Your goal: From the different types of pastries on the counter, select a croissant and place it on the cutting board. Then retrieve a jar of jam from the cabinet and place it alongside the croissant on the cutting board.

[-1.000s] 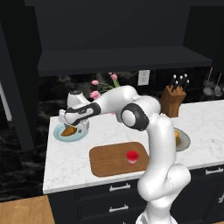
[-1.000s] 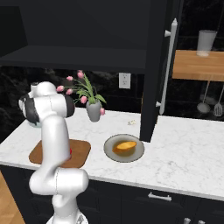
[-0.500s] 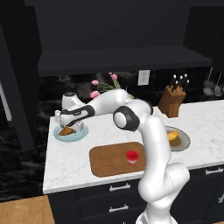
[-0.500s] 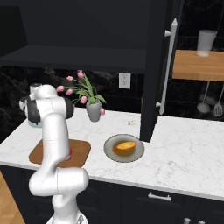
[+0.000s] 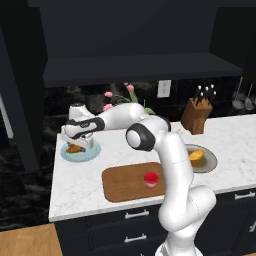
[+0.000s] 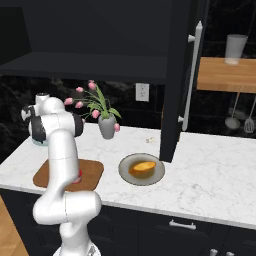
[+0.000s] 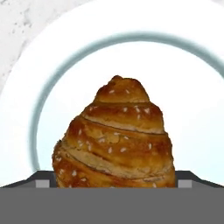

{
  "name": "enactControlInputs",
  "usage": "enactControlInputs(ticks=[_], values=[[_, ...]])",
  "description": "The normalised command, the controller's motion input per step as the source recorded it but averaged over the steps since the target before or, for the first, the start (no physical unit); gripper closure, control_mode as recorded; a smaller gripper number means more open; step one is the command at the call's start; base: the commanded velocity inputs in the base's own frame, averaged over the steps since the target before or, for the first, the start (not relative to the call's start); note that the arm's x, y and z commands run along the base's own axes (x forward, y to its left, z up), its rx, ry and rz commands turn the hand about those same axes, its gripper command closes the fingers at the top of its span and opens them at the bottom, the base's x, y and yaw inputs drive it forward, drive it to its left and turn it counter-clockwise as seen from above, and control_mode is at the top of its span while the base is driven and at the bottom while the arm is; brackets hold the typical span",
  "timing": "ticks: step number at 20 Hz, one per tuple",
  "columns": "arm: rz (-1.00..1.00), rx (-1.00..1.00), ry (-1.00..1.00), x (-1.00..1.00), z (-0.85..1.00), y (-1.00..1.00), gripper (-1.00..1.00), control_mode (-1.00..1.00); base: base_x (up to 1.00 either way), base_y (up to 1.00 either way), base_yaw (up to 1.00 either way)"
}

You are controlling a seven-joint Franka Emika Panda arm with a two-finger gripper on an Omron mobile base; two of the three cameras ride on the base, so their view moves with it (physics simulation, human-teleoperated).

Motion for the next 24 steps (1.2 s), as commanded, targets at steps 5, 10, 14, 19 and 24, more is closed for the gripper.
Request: enactControlInputs(ticks=[5, 10, 14, 19, 24], values=[[0.00, 0.00, -0.03, -0.57, 1.00, -0.18, 1.00, -1.00, 0.00, 0.00, 0.00], [-0.01, -0.07, -0.15, -0.96, 0.13, 0.00, 1.00, -1.00, 0.00, 0.00, 0.00], [-0.03, -0.06, -0.15, -1.00, -0.56, -0.13, 1.00, -1.00, 0.00, 0.00, 0.00], [-0.02, 0.00, -0.17, -1.00, -0.43, -0.64, 1.00, -1.00, 0.00, 0.00, 0.00], [0.00, 0.14, -0.10, -0.73, 0.88, -0.93, 1.00, -1.00, 0.00, 0.00, 0.00]])
